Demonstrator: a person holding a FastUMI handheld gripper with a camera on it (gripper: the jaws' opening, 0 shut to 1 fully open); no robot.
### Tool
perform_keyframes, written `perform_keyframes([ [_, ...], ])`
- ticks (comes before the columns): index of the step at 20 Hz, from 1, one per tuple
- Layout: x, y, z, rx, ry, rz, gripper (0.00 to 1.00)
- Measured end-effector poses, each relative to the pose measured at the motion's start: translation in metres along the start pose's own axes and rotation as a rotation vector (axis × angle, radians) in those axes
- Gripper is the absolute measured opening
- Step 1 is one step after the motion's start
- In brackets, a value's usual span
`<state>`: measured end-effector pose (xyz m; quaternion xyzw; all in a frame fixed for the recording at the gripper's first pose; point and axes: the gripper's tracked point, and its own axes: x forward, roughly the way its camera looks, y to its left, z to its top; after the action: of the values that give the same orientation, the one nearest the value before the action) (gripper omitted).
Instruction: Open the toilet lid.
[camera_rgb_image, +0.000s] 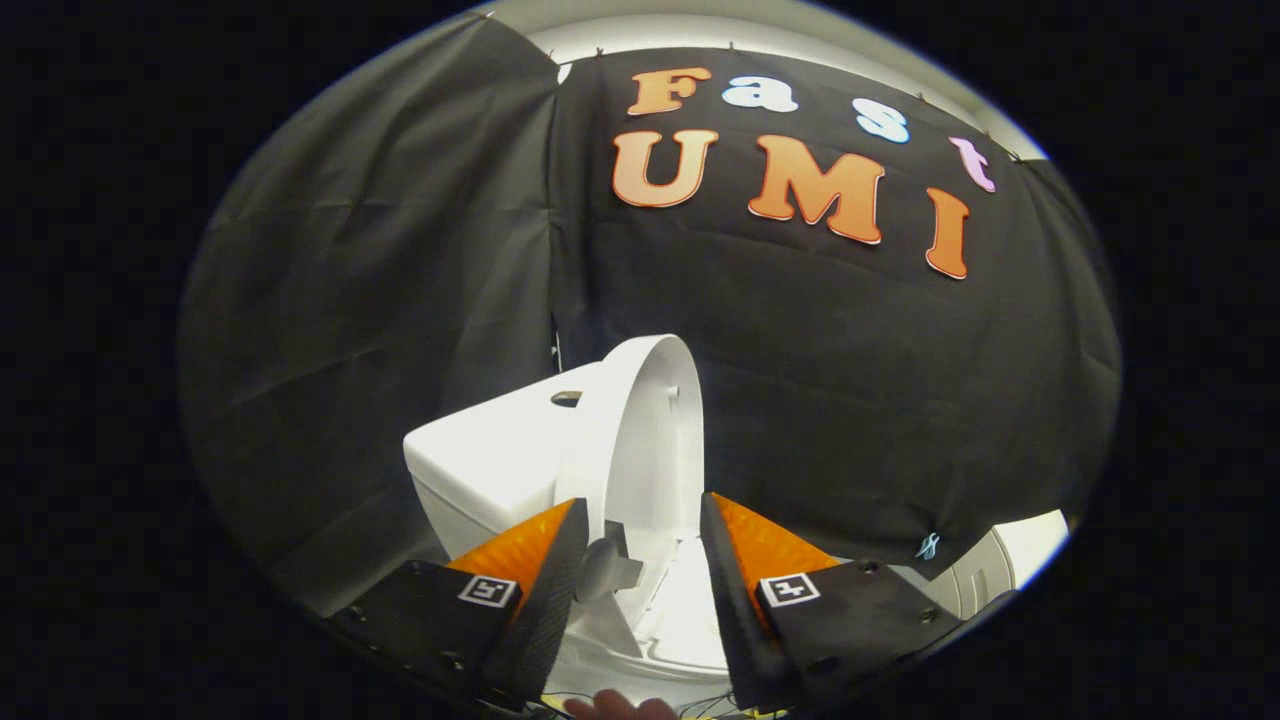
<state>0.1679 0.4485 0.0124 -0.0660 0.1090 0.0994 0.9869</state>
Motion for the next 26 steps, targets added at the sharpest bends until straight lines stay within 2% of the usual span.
perform_keyframes([
  [1,-0.006,-0.012,0.01,0.012,-0.028,-0.001,0.77],
  [5,-0.028,-0.091,0.042,0.055,-0.103,-0.057,0.76],
  [12,-0.089,-0.222,0.056,0.139,-0.149,-0.172,0.76],
  [17,-0.133,-0.326,0.031,0.21,-0.159,-0.287,0.76],
  [21,-0.169,-0.395,-0.001,0.219,-0.146,-0.363,0.75],
  [26,-0.208,-0.428,-0.042,0.217,-0.14,-0.353,0.75],
])
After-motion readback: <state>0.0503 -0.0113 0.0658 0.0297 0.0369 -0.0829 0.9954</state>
